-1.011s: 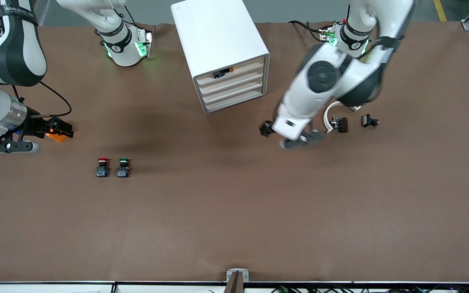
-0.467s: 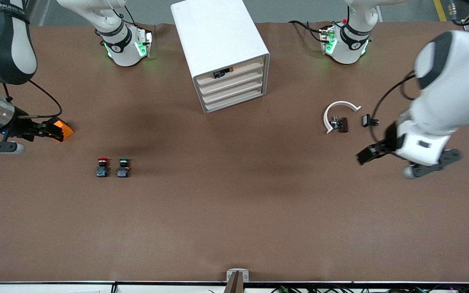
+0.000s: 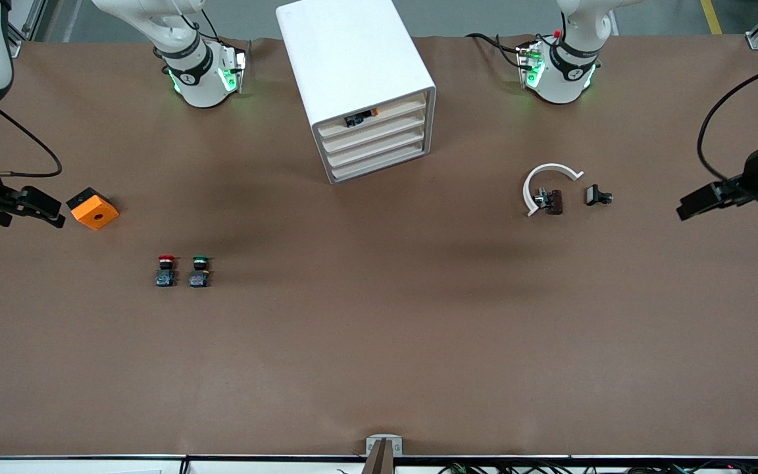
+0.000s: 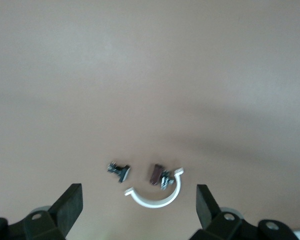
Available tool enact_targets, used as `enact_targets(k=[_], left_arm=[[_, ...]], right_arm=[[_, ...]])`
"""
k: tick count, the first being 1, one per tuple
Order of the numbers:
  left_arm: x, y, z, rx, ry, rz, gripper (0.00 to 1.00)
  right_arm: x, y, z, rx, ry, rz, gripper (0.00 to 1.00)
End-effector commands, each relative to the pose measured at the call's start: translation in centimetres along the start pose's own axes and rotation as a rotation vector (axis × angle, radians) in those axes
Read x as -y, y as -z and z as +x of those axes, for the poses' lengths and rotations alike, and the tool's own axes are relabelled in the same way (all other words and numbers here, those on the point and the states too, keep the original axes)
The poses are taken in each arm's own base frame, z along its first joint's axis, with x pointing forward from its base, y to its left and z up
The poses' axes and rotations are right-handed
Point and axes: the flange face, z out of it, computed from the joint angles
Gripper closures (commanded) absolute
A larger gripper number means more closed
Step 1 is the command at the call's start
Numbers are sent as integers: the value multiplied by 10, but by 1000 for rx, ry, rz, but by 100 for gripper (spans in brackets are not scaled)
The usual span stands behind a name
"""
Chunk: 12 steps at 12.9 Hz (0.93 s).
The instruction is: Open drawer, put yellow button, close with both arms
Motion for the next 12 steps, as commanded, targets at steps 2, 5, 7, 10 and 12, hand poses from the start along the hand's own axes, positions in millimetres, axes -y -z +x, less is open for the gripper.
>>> enact_targets(k=[2, 5, 7, 10, 12], left_arm=[[-3, 25, -42, 9, -90, 10, 0], [-7, 21, -89, 10, -85, -14, 0], [-14, 13, -114, -9, -99, -10, 0], [-24, 13, -136, -54, -119, -6, 0], [-25, 16, -139, -47, -128, -14, 0]], right_arm=[[0, 33, 5, -26, 2, -10, 0], [-2, 40, 5, -34, 3, -15, 0], [-2, 43, 4, -12, 0, -14, 0], [-2, 39, 5, -5, 3, -14, 0], [-2, 39, 5, -5, 4, -14, 0]])
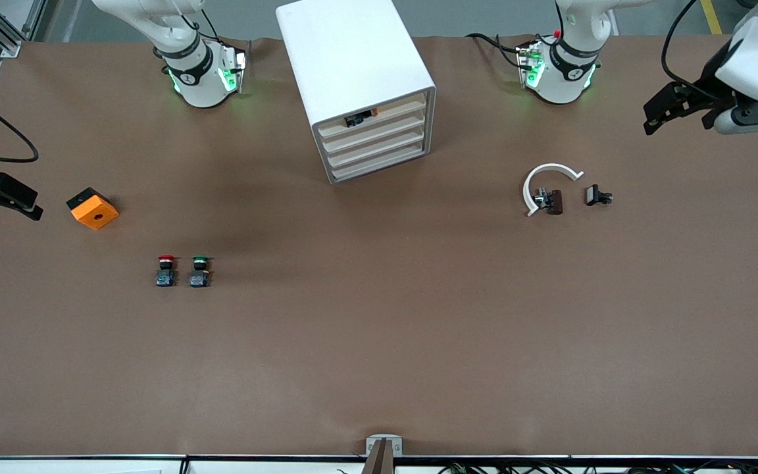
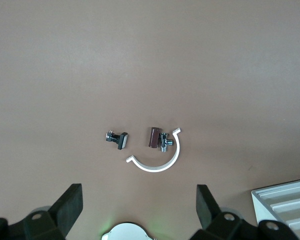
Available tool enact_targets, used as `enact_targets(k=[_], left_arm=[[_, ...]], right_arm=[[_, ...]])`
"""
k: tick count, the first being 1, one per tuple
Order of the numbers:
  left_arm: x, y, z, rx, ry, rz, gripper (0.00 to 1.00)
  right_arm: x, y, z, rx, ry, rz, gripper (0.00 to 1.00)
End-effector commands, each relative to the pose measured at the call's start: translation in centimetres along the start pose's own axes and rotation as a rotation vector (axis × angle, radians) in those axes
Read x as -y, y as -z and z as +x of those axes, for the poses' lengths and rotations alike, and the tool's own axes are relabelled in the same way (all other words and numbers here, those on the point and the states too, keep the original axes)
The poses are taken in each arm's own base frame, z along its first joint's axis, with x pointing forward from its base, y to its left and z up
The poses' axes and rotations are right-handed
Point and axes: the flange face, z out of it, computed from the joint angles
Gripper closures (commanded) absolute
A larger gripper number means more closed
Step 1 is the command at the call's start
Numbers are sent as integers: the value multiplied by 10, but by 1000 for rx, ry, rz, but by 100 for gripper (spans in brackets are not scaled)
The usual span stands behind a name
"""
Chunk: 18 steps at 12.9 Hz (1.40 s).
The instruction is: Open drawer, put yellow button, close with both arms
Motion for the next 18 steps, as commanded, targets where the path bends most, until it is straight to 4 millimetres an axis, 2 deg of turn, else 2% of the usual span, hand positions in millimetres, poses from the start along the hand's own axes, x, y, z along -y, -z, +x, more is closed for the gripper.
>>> enact_targets(k=[1, 3, 7, 12, 18], left_arm=[[6, 1, -7, -7, -12, -28, 0], [7, -2, 0, 3, -12, -30, 0], [5, 10, 26, -2, -15, -34, 0], [14, 5, 49, 10, 13, -38, 0], [18, 5, 52, 8, 21, -38, 0]], right_arm=[[-1, 3, 4, 7, 8, -13, 0], [-1, 2, 3, 8, 8, -13, 0], [-1, -2, 3, 19, 10, -12, 0], [1, -7, -1, 54, 8, -11, 0], [1, -12, -2, 79, 2, -9, 0]])
